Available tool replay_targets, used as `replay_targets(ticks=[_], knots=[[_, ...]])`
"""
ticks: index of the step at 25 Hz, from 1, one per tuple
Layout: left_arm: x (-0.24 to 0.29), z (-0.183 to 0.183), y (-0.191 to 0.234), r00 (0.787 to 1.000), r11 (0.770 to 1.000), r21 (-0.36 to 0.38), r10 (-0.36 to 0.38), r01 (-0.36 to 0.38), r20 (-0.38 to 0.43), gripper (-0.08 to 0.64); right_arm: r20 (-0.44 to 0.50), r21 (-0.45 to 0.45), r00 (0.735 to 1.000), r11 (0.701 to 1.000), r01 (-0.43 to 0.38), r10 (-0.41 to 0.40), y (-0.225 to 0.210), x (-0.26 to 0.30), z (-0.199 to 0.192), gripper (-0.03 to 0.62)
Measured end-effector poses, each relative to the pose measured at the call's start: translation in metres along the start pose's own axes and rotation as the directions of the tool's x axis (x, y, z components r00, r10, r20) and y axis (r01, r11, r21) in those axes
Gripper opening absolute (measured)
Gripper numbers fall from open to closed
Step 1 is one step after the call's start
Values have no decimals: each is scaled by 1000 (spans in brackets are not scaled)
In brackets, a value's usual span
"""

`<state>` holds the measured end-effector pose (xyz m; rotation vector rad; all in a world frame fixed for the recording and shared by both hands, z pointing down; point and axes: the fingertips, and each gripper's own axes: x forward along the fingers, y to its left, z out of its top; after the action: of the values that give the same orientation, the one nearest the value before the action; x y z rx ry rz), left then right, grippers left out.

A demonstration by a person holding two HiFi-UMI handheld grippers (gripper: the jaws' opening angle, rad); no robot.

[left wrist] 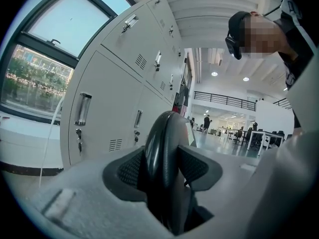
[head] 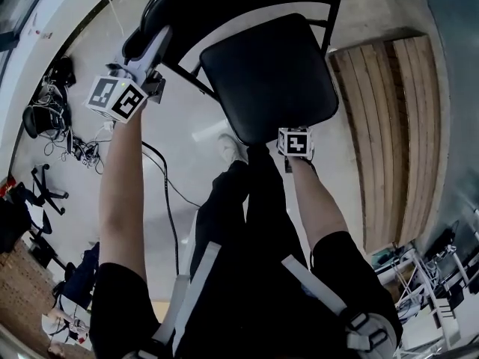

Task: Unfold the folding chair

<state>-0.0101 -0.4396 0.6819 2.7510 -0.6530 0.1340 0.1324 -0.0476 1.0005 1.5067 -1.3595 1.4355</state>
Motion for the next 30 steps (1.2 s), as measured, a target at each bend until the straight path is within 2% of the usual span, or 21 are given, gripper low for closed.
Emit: replay_targets(ticks=[8, 13, 16, 19, 21, 24, 27, 30], knots=[[6, -11, 9, 1000, 999, -30, 18, -19, -20, 206, -27, 21, 1000, 1000, -12, 13, -2, 16, -13, 5], [6, -13, 8, 999, 999, -37, 17, -18, -28, 209, 44, -17, 999, 1000, 8, -7, -3, 17, -16, 6], [7, -15, 11, 999, 999, -48, 5, -7, -35, 215, 31, -55, 999, 998, 32, -30, -2, 15, -13, 6], [-1, -9, 16, 997, 998, 0, 56, -56, -47, 232, 111, -66, 994, 998, 19, -11, 7, -4, 16, 5], [-17, -4, 20, 990, 991, 12, 137, -137, -26, 253, 212, -32, 977, 999, -2, 9, 13, -28, 49, 5], [-51, -7, 10, 974, 974, -39, 225, -225, -7, 252, 344, 17, 939, 999, -27, 20, 22, -69, 97, 5], [-84, -1, -15, 970, 965, -99, 244, -242, 0, 252, 451, -6, 891, 999, -50, 48, 39, -120, 137, 5], [-115, 21, -49, 974, 967, -118, 228, -225, 12, 250, 521, -51, 850, 997, -62, 79, 60, -178, 155, 5]])
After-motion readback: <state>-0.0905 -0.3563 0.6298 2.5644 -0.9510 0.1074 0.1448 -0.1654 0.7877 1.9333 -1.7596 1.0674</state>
